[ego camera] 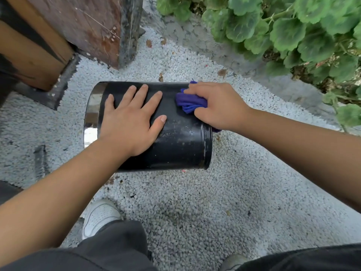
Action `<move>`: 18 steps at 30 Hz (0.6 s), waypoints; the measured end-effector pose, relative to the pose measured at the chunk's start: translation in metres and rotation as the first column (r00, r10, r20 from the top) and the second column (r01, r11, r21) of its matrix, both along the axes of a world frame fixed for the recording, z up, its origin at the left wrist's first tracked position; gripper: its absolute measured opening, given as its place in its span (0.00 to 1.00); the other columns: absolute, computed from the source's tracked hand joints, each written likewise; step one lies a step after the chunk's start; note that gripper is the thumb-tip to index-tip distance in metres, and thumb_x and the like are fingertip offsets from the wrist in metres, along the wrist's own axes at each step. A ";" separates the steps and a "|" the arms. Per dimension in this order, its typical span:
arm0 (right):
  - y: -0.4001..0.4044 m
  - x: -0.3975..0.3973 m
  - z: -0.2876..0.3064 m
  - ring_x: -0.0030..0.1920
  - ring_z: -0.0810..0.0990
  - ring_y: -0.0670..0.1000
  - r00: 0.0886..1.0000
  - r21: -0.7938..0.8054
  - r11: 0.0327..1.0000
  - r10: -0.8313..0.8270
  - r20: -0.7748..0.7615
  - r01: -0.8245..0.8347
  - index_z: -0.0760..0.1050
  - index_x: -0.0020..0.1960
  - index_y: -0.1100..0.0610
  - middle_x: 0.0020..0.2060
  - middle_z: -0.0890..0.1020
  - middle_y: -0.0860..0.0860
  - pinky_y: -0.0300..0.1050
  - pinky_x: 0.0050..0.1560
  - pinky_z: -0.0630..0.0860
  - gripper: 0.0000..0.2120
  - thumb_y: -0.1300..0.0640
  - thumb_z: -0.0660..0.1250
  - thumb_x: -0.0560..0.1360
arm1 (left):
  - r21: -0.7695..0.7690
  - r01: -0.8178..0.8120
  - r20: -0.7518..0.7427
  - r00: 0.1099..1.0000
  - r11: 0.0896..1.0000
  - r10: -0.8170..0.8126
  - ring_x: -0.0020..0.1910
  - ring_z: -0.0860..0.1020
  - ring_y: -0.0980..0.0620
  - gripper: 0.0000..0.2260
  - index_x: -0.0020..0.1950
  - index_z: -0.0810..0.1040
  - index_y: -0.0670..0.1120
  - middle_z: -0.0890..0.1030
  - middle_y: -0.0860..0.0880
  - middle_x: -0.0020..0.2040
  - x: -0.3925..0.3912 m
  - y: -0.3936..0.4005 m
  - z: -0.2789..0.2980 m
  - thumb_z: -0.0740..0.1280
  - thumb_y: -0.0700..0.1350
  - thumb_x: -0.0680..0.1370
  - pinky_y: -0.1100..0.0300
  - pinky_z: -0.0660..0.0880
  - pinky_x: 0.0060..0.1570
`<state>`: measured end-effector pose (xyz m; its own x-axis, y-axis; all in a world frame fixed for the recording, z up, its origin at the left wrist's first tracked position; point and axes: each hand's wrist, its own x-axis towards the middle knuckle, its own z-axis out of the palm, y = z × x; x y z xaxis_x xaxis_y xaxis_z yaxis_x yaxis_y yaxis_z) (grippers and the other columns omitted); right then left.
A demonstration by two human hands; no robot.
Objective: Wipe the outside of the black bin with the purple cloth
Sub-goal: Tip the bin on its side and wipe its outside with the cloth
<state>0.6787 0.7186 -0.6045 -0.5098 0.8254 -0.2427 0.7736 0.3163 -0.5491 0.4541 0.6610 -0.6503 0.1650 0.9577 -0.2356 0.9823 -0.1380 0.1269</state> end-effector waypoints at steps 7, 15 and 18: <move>-0.047 0.029 0.001 0.70 0.68 0.60 0.957 0.136 0.948 0.289 0.018 -0.289 0.78 0.63 0.63 0.64 0.77 0.61 0.50 0.72 0.60 0.24 0.66 0.69 0.66 | -0.005 0.018 0.009 1.000 1.000 -0.018 0.78 0.53 0.45 0.29 0.77 0.52 0.60 0.57 0.49 0.79 -0.001 0.010 -0.001 0.41 0.68 0.77 0.30 0.53 0.68; -0.095 0.065 -0.026 0.70 0.72 0.56 0.649 0.070 0.645 0.756 0.089 -0.761 0.79 0.61 0.56 0.62 0.80 0.50 0.50 0.60 0.77 0.17 0.60 0.70 0.72 | -0.021 0.025 0.006 1.000 0.999 -0.025 0.78 0.52 0.46 0.31 0.77 0.51 0.59 0.54 0.49 0.80 0.000 0.015 -0.003 0.39 0.69 0.77 0.29 0.51 0.69; -0.117 0.078 -0.038 0.65 0.75 0.51 0.506 -0.173 0.538 0.839 0.199 -0.825 0.79 0.59 0.50 0.58 0.81 0.45 0.45 0.44 0.78 0.14 0.57 0.65 0.74 | -0.029 0.022 0.007 1.000 0.999 -0.022 0.78 0.52 0.46 0.31 0.77 0.51 0.59 0.54 0.50 0.80 -0.003 0.022 -0.001 0.39 0.69 0.76 0.28 0.52 0.68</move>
<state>0.7567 0.6017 -0.6428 -0.8776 0.0349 -0.4781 0.2688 0.8615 -0.4307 0.4507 0.6830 -0.6518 0.1878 0.9465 -0.2626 0.9781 -0.1559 0.1376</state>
